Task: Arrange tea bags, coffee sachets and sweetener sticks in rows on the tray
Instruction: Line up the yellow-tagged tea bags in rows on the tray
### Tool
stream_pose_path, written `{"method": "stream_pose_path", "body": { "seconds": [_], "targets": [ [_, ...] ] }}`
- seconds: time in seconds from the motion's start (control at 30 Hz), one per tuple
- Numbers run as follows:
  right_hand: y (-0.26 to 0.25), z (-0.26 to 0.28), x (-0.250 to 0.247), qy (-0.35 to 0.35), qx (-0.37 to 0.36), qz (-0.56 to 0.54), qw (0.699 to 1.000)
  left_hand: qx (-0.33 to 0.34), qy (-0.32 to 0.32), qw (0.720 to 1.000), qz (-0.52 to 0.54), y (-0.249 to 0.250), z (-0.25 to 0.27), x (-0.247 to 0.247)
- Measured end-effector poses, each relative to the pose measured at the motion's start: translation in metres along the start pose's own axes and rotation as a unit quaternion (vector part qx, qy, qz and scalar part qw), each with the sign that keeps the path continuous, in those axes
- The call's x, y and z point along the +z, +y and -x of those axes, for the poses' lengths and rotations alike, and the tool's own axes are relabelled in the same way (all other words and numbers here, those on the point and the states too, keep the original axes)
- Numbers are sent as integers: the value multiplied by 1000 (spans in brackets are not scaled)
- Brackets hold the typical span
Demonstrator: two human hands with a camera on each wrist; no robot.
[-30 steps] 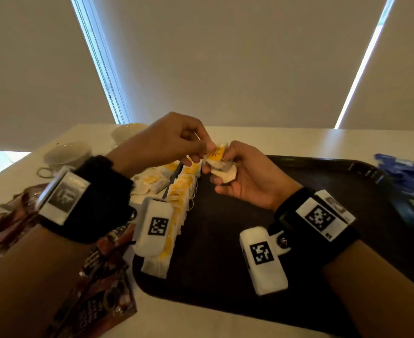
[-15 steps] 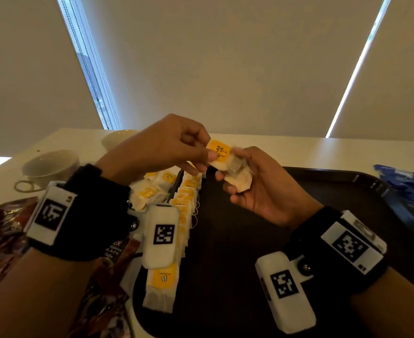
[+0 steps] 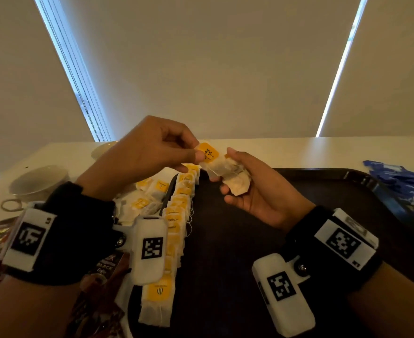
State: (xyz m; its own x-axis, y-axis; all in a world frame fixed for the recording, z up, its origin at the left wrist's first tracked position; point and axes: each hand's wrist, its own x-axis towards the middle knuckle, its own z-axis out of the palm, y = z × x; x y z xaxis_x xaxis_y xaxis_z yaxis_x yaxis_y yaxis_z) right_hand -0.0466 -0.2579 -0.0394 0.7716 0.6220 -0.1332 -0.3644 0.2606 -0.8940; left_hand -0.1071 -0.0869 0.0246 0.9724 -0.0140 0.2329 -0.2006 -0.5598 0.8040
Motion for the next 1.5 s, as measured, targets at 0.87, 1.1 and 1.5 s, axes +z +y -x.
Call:
{"method": "stream_pose_path", "body": {
  "seconds": [0.87,1.1,1.5],
  "targets": [
    [-9,-8,-32,189,-9,-90,978,-44,-234,906,-350,-63,-125,30],
    [-11,-9,-36,191,5,-87,978,-50,-199,901,-382,-82,-133,33],
    [-12,-4,-23,79,-18,-53,995,-19,-117,971,-207,-18,-93,13]
  ]
}}
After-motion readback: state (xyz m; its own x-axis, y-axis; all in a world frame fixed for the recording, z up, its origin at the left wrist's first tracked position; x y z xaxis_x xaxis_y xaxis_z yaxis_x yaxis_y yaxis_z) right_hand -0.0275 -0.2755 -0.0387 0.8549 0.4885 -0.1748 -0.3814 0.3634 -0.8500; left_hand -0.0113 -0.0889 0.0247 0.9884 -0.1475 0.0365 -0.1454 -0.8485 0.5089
